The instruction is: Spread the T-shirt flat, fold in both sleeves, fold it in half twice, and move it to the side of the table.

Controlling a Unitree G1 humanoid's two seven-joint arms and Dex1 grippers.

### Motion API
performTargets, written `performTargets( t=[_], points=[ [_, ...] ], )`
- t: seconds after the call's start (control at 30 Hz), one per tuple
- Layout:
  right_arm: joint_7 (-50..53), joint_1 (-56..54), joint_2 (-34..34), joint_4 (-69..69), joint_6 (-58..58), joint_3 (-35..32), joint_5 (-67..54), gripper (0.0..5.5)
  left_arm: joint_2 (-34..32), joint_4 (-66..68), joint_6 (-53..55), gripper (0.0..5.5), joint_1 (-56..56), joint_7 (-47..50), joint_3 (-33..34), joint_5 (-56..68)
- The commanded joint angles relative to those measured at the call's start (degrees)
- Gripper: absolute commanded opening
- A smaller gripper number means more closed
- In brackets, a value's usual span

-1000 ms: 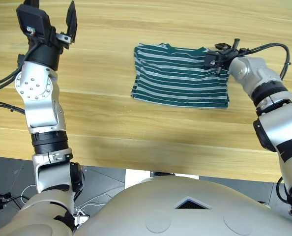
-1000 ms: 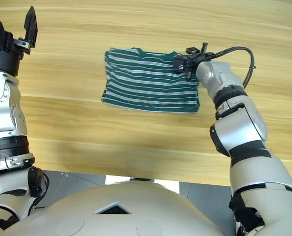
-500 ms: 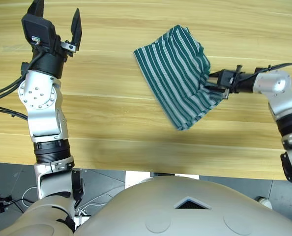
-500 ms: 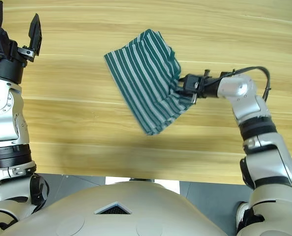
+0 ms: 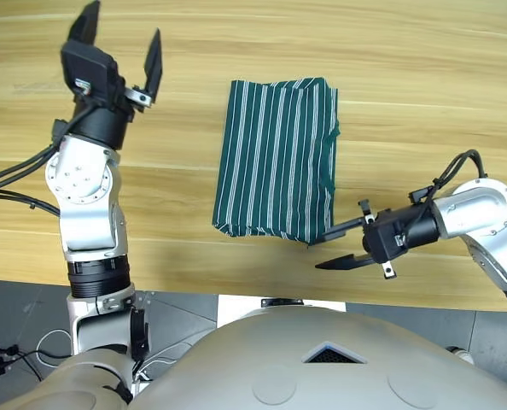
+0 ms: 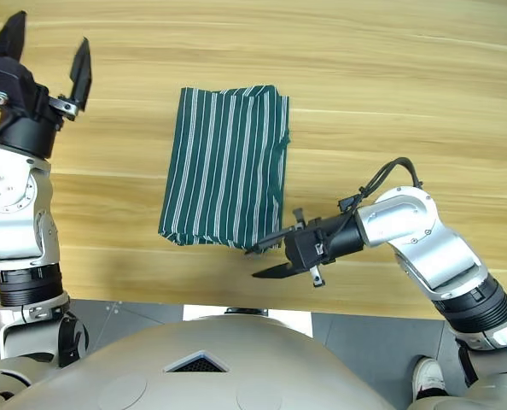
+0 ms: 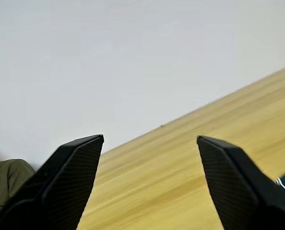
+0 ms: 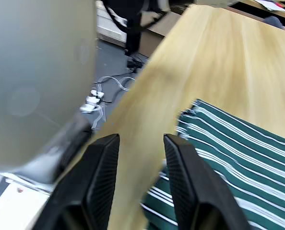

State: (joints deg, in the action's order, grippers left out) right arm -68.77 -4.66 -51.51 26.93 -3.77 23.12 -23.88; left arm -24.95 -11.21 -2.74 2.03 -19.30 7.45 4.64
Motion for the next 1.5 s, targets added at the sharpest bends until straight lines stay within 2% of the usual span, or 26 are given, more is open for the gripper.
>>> performTargets(
  t=[0.03, 0.1, 0.23, 0.37, 0.53, 0.73, 0.9, 1.17, 1.33, 1.5],
  points=[
    [9.5, -0.5, 9.0, -8.2, 6.0, -8.8, 0.3, 1.70, -6.3, -3.5, -6.9, 3.61, -8.0, -5.4, 0.9, -3.6],
    [14.1, 1.6, 12.5, -15.8, 15.8, -12.6, 5.4, 1.70, -11.3, -2.9, -13.1, 3.61, -12.7, -7.1, 1.6, -9.7],
    [16.5, 3.6, 8.8, -32.4, 41.1, -14.7, 21.3, 1.70, -20.7, 0.4, -28.1, 3.61, -20.1, -4.2, 1.0, -28.2],
    [19.7, 1.9, 4.2, -43.2, 63.6, -13.0, 37.1, 1.70, -25.0, -0.1, -40.8, 3.61, -23.6, 3.1, -0.9, -45.1],
    [23.6, 0.7, 2.6, -49.5, 78.2, -10.2, 45.3, 1.70, -25.4, 3.9, -48.9, 3.61, -20.2, 13.7, -3.6, -55.9],
    [28.8, -2.9, 4.7, -56.7, 83.5, -6.3, 52.0, 1.70, -26.7, 12.7, -51.4, 3.61, -16.3, 23.0, -10.3, -66.3],
    [34.1, -6.7, 8.5, -58.4, 84.8, -4.8, 56.6, 1.70, -26.3, 17.7, -51.3, 3.61, -10.3, 26.6, -16.7, -70.0],
    [41.9, -10.6, 13.8, -59.8, 84.5, -2.5, 64.1, 1.70, -26.6, 20.0, -50.5, 3.61, -6.0, 29.3, -24.6, -71.3],
    [45.2, -11.2, 14.6, -60.1, 84.1, -0.9, 66.1, 1.70, -28.3, 19.1, -51.1, 3.61, -6.2, 28.0, -27.4, -70.1],
    [47.1, -11.2, 14.6, -60.2, 83.6, 1.1, 66.2, 1.70, -28.9, 19.4, -50.5, 2.72, -5.2, 27.8, -29.1, -69.3]
  ],
)
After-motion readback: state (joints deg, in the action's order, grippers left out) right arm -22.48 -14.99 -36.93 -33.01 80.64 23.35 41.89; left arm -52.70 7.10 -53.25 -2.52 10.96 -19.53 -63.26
